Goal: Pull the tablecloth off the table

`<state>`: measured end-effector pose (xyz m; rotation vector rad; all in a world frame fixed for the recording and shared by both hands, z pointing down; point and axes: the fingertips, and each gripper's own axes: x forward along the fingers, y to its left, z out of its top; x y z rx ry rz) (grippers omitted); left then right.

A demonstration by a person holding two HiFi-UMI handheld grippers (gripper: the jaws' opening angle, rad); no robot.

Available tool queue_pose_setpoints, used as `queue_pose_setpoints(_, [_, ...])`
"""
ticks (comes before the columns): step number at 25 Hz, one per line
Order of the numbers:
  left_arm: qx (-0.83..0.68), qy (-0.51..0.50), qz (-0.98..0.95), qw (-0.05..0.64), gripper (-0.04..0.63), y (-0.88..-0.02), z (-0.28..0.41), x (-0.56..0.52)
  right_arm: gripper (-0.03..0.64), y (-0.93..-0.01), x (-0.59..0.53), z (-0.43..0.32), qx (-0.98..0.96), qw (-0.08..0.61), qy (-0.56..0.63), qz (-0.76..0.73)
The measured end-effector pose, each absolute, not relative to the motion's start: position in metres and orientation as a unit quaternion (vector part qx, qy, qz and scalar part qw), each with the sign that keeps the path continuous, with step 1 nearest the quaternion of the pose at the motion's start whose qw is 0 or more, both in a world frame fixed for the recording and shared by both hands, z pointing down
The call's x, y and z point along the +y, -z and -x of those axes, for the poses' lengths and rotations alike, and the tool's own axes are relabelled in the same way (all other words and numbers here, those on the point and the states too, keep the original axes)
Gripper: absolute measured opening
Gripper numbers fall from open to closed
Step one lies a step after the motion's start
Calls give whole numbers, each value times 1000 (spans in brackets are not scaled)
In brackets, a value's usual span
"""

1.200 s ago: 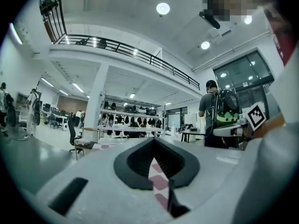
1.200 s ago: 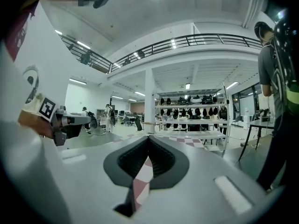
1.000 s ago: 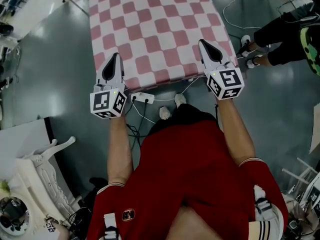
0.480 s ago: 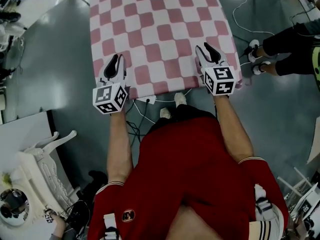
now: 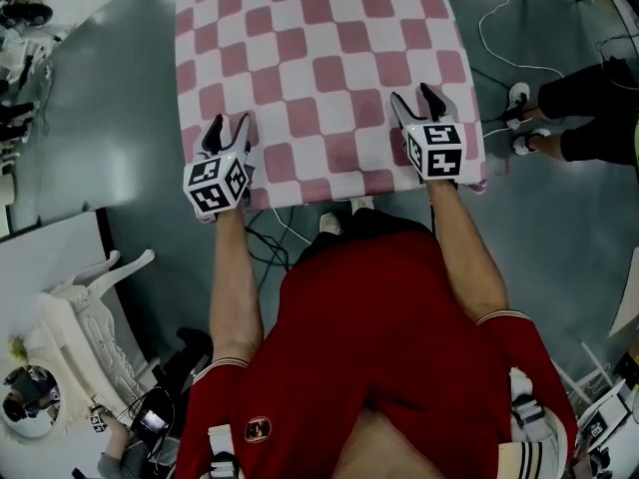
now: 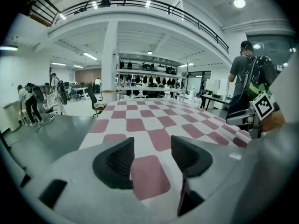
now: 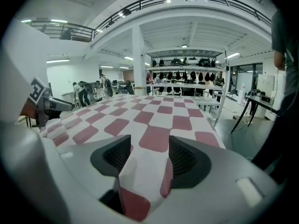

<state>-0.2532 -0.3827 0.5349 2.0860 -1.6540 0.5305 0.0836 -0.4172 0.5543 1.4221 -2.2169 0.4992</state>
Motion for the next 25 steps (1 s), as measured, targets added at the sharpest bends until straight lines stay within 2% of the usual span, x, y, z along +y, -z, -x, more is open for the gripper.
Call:
queue_pose_setpoints(9, [-594, -254, -715, 268, 287, -577, 269, -391, 317, -588, -428, -103, -769, 281, -215, -532])
queue_pose_setpoints(18, [-580, -294, -697, 302, 285, -602, 270, -387, 324, -613, -423, -109, -740, 319, -267, -528])
queue_pose_setpoints(25, [-575, -315, -693, 301, 258, -608, 269, -386, 320, -615, -421, -109, -738, 305, -273, -536])
